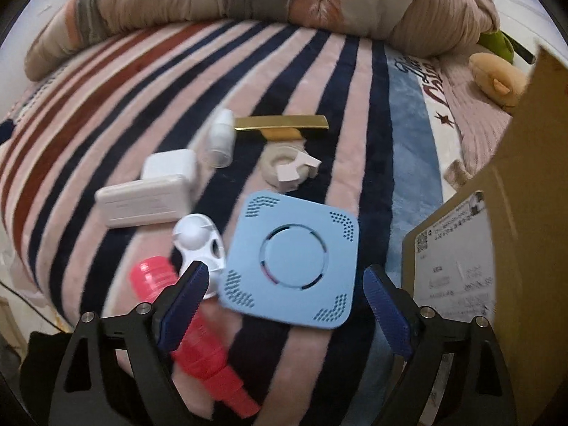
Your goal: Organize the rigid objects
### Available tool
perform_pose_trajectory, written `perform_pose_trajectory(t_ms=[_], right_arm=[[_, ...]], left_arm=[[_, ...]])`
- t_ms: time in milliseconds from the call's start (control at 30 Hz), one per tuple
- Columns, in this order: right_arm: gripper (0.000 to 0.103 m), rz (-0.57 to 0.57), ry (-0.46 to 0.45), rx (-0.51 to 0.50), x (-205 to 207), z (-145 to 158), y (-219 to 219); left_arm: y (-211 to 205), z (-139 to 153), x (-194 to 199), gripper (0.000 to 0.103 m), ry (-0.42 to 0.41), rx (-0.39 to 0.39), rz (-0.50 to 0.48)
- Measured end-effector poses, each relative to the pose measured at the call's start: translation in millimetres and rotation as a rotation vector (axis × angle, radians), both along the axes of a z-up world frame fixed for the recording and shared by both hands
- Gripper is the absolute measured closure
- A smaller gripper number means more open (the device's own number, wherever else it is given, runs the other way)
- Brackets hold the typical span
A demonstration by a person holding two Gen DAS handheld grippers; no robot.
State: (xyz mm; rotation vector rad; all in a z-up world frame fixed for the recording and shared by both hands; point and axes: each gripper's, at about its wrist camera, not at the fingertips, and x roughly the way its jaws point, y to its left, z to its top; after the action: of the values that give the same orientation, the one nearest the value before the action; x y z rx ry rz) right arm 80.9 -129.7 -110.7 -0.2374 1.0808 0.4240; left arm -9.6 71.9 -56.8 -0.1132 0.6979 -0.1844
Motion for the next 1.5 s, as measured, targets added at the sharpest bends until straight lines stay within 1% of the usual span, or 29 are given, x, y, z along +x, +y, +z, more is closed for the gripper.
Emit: perform_pose_trajectory(t_ms=[133,200,267,333,400,500,533,600,633,733,767,800,900,933,967,1067,1100,1167,1233,1367,1500], right_arm=[[0.016,0.001,0.058,0.022,15.9,-12.9,1.7],[0.016,-0.002,0.066,0.039,21.0,-15.3,1.0],[0.021,-0.010,0.068,0.042,24.5,-17.5,0.8],[0.022,-0.007,0.056,0.035,24.0,-18.9,2.1],[0.022,0.017,0.012,0.040,20.6,-14.7,3.9],[0.023,0.036,-0.067,0.046,14.7,-3.3,7.3],[0.023,0.044,-0.086,0.067,12.3,1.5,7.7],[0.023,0.064,-0.111,0.124,8.0,12.7,7.6],[0.023,0.085,-0.131,0.159,2.7,20.9,7.9],[0.023,0.151,-0.203,0.203,-11.1,45.0,14.7],[0.023,0.173,-0.234,0.218,-19.0,54.4,16.1],[0.023,0.195,-0.264,0.241,-27.5,65.0,16.7],[0.023,0.237,-0.335,0.309,-45.8,92.7,14.6],[0.023,0.246,-0.363,0.321,-51.9,101.6,12.1],[0.023,0.248,-0.383,0.325,-54.1,106.3,8.9],[0.023,0.239,-0.438,0.337,-65.3,123.4,-2.6],[0.023,0.233,-0.453,0.350,-67.9,128.6,-10.2],[0.023,0.214,-0.478,0.364,-69.5,137.1,-25.3],[0.023,0.185,-0.498,0.370,-71.1,142.0,-44.5],[0.023,0.113,-0.491,0.416,-69.1,145.1,-95.3],[0.023,0.026,-0.502,0.410,-70.1,141.1,-142.2]], left_arm=[[-1.8,1.9,-1.8,0.001,-0.004,0.002,-0.004],[-1.9,1.8,-2.4,0.001,-0.001,0.004,-0.005],[-0.8,1.4,-1.5,0.001,0.006,0.001,-0.007],[0.3,0.1,0.6,0.001,0.024,-0.014,-0.017],[0.3,-0.9,3.4,0.001,0.044,-0.037,-0.037],[-1.3,-0.4,5.9,0.001,0.047,-0.049,-0.058],[-1.8,0.5,7.7,0.001,0.049,-0.062,-0.075],[-1.2,2.4,12.2,0.001,0.055,-0.105,-0.113],[-0.1,4.2,16.1,0.001,0.060,-0.141,-0.140],[-1.8,13.2,27.2,0.002,0.072,-0.213,-0.215],[-4.1,17.3,30.2,0.004,0.073,-0.235,-0.243],[-7.6,23.3,34.8,0.005,0.077,-0.278,-0.294],[-20.4,38.5,43.4,0.011,0.084,-0.337,-0.370],[-27.8,45.3,47.0,0.018,0.087,-0.348,-0.396],[-33.6,50.6,49.0,0.027,0.088,-0.355,-0.412],[-55.9,69.4,54.2,0.042,0.084,-0.373,-0.473],[-67.1,77.2,55.4,0.045,0.080,-0.372,-0.492],[-82.6,86.0,58.6,0.061,0.081,-0.360,-0.507],[-105.5,96.5,60.7,0.064,0.078,-0.331,-0.522],[-153.7,110.0,65.7,0.067,0.074,-0.285,-0.574],[-206.9,119.0,70.3,0.072,0.082,-0.231,-0.640]])
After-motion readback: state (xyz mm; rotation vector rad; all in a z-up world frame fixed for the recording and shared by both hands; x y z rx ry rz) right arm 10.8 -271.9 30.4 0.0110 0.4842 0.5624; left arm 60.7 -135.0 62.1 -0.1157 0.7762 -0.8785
